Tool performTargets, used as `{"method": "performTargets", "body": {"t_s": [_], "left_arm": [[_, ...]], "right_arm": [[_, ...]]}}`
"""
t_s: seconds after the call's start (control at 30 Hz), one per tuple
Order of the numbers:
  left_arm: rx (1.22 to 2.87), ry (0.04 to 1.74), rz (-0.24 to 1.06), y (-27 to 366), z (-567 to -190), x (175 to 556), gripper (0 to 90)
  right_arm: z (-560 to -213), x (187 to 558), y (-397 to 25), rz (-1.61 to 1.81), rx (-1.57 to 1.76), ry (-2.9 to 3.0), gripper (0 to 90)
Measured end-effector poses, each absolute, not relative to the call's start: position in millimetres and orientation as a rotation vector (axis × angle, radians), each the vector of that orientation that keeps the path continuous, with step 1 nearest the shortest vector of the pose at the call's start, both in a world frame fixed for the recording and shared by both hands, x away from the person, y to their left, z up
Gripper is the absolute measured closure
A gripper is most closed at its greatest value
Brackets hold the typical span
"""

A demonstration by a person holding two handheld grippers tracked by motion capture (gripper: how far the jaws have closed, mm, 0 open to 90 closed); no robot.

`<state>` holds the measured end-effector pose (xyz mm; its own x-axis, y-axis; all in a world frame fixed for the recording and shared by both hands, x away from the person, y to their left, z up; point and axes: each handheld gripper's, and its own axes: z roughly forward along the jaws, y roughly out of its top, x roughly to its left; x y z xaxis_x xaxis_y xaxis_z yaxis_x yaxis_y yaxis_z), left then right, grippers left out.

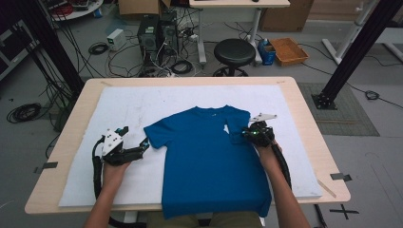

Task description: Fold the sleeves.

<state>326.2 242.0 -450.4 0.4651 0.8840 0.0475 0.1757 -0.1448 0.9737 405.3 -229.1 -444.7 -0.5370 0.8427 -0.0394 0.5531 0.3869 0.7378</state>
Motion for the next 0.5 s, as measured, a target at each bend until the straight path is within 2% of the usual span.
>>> {"method": "performTargets", "body": {"t_s": [0.07, 0.1, 0.13, 0.17, 0.27, 0.3, 0.33, 0.5], "left_arm": [[1.62, 0.937, 0.809, 242.1, -450.4, 326.2, 12.8], [1.619, 0.937, 0.807, 242.1, -450.5, 326.3, 12.8], [1.616, 0.937, 0.805, 242.2, -450.5, 326.3, 12.8], [1.619, 0.937, 0.806, 242.6, -450.4, 326.4, 12.8], [1.618, 0.936, 0.806, 242.5, -450.4, 326.3, 12.8], [1.617, 0.935, 0.806, 242.2, -450.5, 326.3, 12.8], [1.62, 0.936, 0.807, 242.1, -450.4, 326.2, 12.8], [1.617, 0.937, 0.806, 242.3, -450.5, 326.5, 12.8]], "right_arm": [[-444.4, 402.7, -222.6, 0.94, 1.156, 2.319, 84.0], [-443.1, 402.6, -222.1, 0.994, 1.153, 2.379, 78.1], [-443.1, 402.6, -222.1, 0.994, 1.153, 2.379, 78.1], [-440.4, 401.1, -221.4, 1.03, 1.142, 2.422, 73.8], [-431.4, 396.3, -225.9, 1.108, 1.116, 2.389, 73.9], [-429.1, 396.2, -233.5, 1.107, 1.155, 2.301, 79.1], [-429.1, 396.2, -233.5, 1.107, 1.155, 2.301, 79.1], [-445.0, 399.8, -234.0, 0.987, 1.198, 2.321, 81.1]]}}
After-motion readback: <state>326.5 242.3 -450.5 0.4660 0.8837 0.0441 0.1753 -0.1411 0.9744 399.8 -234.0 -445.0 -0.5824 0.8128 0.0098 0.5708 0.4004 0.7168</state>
